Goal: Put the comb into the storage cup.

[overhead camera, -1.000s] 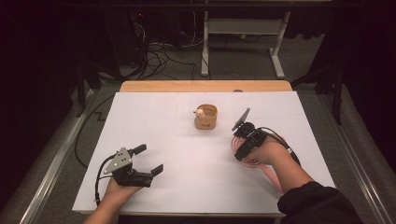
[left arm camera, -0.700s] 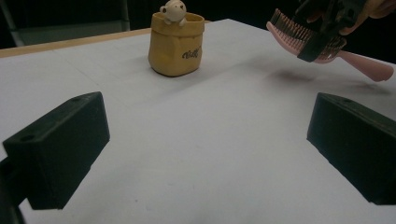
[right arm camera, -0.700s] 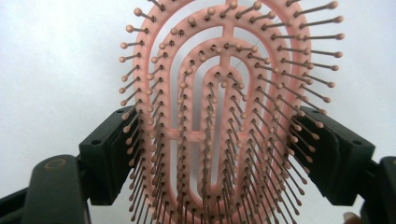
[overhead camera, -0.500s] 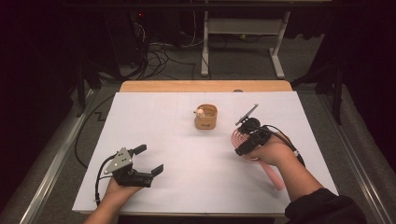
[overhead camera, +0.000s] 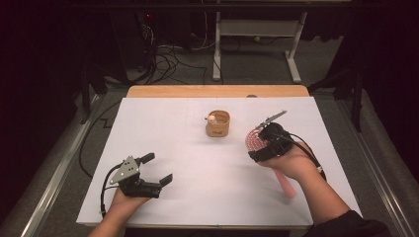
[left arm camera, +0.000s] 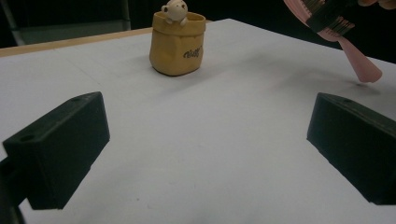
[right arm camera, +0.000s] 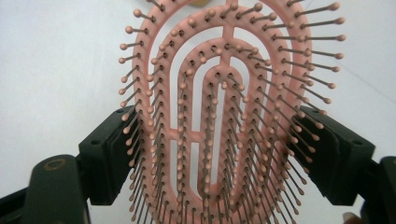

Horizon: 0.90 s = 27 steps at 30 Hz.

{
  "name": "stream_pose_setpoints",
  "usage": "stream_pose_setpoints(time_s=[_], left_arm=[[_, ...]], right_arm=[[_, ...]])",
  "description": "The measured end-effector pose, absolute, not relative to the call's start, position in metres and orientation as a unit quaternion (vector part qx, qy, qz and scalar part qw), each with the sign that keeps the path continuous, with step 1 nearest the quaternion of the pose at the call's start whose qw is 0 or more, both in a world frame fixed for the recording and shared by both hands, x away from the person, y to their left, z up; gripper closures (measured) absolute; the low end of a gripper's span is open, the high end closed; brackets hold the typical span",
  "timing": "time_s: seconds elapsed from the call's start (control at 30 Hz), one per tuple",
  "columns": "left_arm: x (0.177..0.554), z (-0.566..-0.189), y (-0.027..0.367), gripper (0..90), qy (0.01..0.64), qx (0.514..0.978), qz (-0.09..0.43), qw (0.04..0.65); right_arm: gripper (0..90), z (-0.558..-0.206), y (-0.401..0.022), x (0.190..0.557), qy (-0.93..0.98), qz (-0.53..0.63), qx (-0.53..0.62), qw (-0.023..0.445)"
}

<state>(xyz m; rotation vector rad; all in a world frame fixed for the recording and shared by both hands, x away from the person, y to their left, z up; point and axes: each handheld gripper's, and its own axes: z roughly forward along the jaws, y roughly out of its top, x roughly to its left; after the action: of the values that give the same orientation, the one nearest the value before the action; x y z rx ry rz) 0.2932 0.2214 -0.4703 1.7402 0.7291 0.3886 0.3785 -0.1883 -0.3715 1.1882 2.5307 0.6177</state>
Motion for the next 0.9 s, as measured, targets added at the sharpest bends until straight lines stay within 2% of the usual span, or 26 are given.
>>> stream_pose_setpoints(time_s=[0.9], left_arm=[[0.293, -0.471, 0.223, 0.0, 0.312, 0.741, 0.165, 0.571]], right_arm=[[20.3, -0.363, -0.21, 0.365, 0.811, 0.351, 0.421, 0.205]])
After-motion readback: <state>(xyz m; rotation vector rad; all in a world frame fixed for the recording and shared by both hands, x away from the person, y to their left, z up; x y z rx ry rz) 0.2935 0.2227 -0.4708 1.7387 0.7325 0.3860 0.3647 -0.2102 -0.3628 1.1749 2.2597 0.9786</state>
